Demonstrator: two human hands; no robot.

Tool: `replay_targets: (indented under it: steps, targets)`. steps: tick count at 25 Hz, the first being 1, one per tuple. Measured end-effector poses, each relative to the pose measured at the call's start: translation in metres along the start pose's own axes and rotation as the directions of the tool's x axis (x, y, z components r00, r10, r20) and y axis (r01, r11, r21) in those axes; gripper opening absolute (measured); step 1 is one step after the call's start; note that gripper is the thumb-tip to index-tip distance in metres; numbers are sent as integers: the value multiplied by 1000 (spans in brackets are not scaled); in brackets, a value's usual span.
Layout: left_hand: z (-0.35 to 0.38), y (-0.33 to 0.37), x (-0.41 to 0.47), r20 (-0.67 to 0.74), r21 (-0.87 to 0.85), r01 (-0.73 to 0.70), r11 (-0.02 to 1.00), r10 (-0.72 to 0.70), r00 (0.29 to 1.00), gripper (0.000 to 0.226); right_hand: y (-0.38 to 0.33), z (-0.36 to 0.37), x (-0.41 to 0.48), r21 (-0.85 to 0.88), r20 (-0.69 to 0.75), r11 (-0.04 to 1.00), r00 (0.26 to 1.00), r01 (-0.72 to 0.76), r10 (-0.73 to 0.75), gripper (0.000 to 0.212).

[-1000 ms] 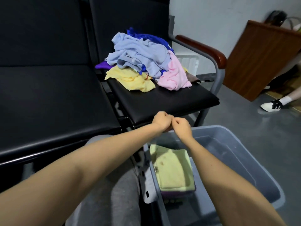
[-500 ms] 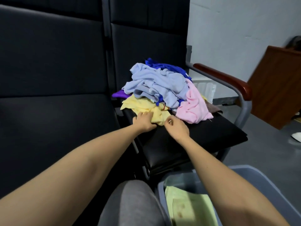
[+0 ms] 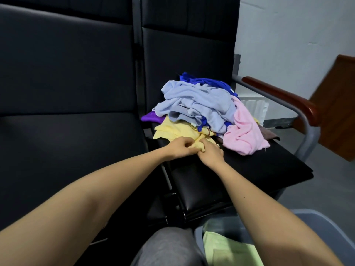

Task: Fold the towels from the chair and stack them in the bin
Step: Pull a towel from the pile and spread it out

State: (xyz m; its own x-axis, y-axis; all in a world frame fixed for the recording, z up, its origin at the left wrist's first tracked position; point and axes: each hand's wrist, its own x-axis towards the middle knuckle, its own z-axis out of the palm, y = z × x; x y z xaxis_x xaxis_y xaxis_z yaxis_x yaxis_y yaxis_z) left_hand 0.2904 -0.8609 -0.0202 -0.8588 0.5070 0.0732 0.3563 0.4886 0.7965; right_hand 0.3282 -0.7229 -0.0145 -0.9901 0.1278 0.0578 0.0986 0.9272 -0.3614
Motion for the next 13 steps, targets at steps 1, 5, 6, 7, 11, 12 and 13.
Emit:
replay_targets:
  steps: [1, 5, 6, 7, 11, 12, 13]
  targets:
    - [-2, 4, 5, -9, -6, 6, 1000, -6, 1000, 23, -1, -1, 2, -4, 9, 1000, 1000, -9, 9, 35]
    - [-12, 13, 41, -339, 197, 36, 980, 33, 940, 29, -9, -6, 16, -110, 71, 994, 997, 0, 8, 36]
    - [-15, 14, 52, -378, 263, 76, 962, 30, 925, 31, -10, -6, 21, -128, 92, 992, 996, 2, 10, 38]
    - [-16, 16, 62, -393, 291, 100, 952, 23, 919, 33, -10, -5, 28, -138, 111, 990, 994, 5, 10, 41]
    - [-9, 36, 106, -374, 260, 34, 965, 68, 925, 39, -4, -2, 56, -184, 157, 983, 987, -6, 36, 42]
    - [-6, 41, 117, -363, 264, 7, 964, 93, 927, 42, -3, 1, 61, -212, 156, 977, 987, -4, 38, 42]
    - [-4, 45, 130, -348, 266, -22, 964, 118, 930, 45, -1, 5, 69, -229, 152, 973, 988, 5, 31, 44]
